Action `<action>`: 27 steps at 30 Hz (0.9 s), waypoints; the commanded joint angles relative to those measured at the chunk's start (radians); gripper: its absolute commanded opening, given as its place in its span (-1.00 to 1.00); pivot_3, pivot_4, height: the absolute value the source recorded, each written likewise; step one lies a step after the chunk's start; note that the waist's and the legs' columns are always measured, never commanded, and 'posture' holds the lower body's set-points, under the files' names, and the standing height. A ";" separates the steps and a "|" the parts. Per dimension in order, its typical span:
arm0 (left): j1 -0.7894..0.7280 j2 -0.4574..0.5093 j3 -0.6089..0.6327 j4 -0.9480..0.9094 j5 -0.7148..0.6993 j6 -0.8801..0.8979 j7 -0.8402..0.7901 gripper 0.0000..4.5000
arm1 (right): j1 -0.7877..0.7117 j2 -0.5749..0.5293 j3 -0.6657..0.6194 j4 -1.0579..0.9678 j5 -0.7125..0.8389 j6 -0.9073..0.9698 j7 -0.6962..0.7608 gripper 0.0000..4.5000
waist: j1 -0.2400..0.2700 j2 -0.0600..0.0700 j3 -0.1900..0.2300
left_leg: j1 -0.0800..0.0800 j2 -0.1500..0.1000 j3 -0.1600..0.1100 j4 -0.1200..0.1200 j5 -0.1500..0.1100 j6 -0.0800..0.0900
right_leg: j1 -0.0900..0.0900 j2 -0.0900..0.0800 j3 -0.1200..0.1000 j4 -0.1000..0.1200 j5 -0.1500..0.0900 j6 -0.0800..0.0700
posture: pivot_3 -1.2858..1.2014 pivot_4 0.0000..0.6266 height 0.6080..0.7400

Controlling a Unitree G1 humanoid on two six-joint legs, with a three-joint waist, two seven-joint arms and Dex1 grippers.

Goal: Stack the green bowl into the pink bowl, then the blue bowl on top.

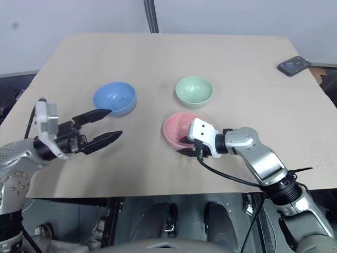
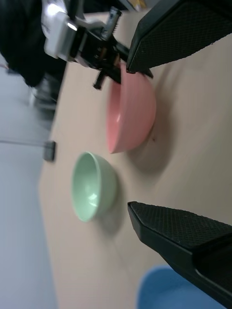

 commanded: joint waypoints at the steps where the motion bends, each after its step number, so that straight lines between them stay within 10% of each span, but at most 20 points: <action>1: -0.036 0.030 -0.040 -0.031 0.094 -0.018 0.067 1.00 | 0.001 0.005 -0.085 -0.068 0.063 0.043 -0.019 0.23 | -0.002 0.000 0.000 | 0.000 0.000 0.000 0.000 0.000 0.000 | 0.000 0.000 0.000 0.000 0.000 0.000 | 0.03 -0.52 1.00; 3: -0.070 0.056 -0.087 -0.034 0.190 -0.028 0.119 1.00 | 0.026 0.007 -0.154 -0.129 0.127 0.075 -0.034 0.63 | -0.001 0.000 0.000 | 0.000 0.000 0.000 0.000 0.000 0.000 | 0.000 0.000 0.000 -0.001 0.000 0.000 | 0.03 -0.52 1.00; 11: -0.528 0.152 -0.434 0.277 0.564 -0.201 0.064 1.00 | 0.144 -0.016 -0.403 -0.341 0.287 0.158 -0.153 0.63 | 0.001 -0.001 0.000 | 0.001 -0.002 -0.001 0.000 0.000 0.000 | 0.002 0.001 -0.002 0.001 0.000 0.000 | 0.03 -0.52 1.00; 18: -1.026 -0.089 -0.770 0.967 0.935 -0.739 0.032 1.00 | 0.229 0.003 -0.451 -0.359 0.185 0.113 -0.347 0.63 | 0.003 -0.002 -0.001 | -0.001 -0.006 0.004 0.000 0.000 0.000 | 0.002 0.001 -0.003 0.000 0.000 0.001 | 0.03 -0.52 1.00; 27: -1.289 -0.308 -0.927 1.478 1.193 -1.079 0.227 1.00 | 0.384 -0.023 -0.532 -0.454 0.129 0.082 -0.442 0.63 | -0.002 -0.003 0.000 | -0.005 -0.005 0.004 -0.001 0.000 0.001 | -0.002 0.001 -0.003 -0.001 0.000 0.002 | 0.03 -0.52 1.00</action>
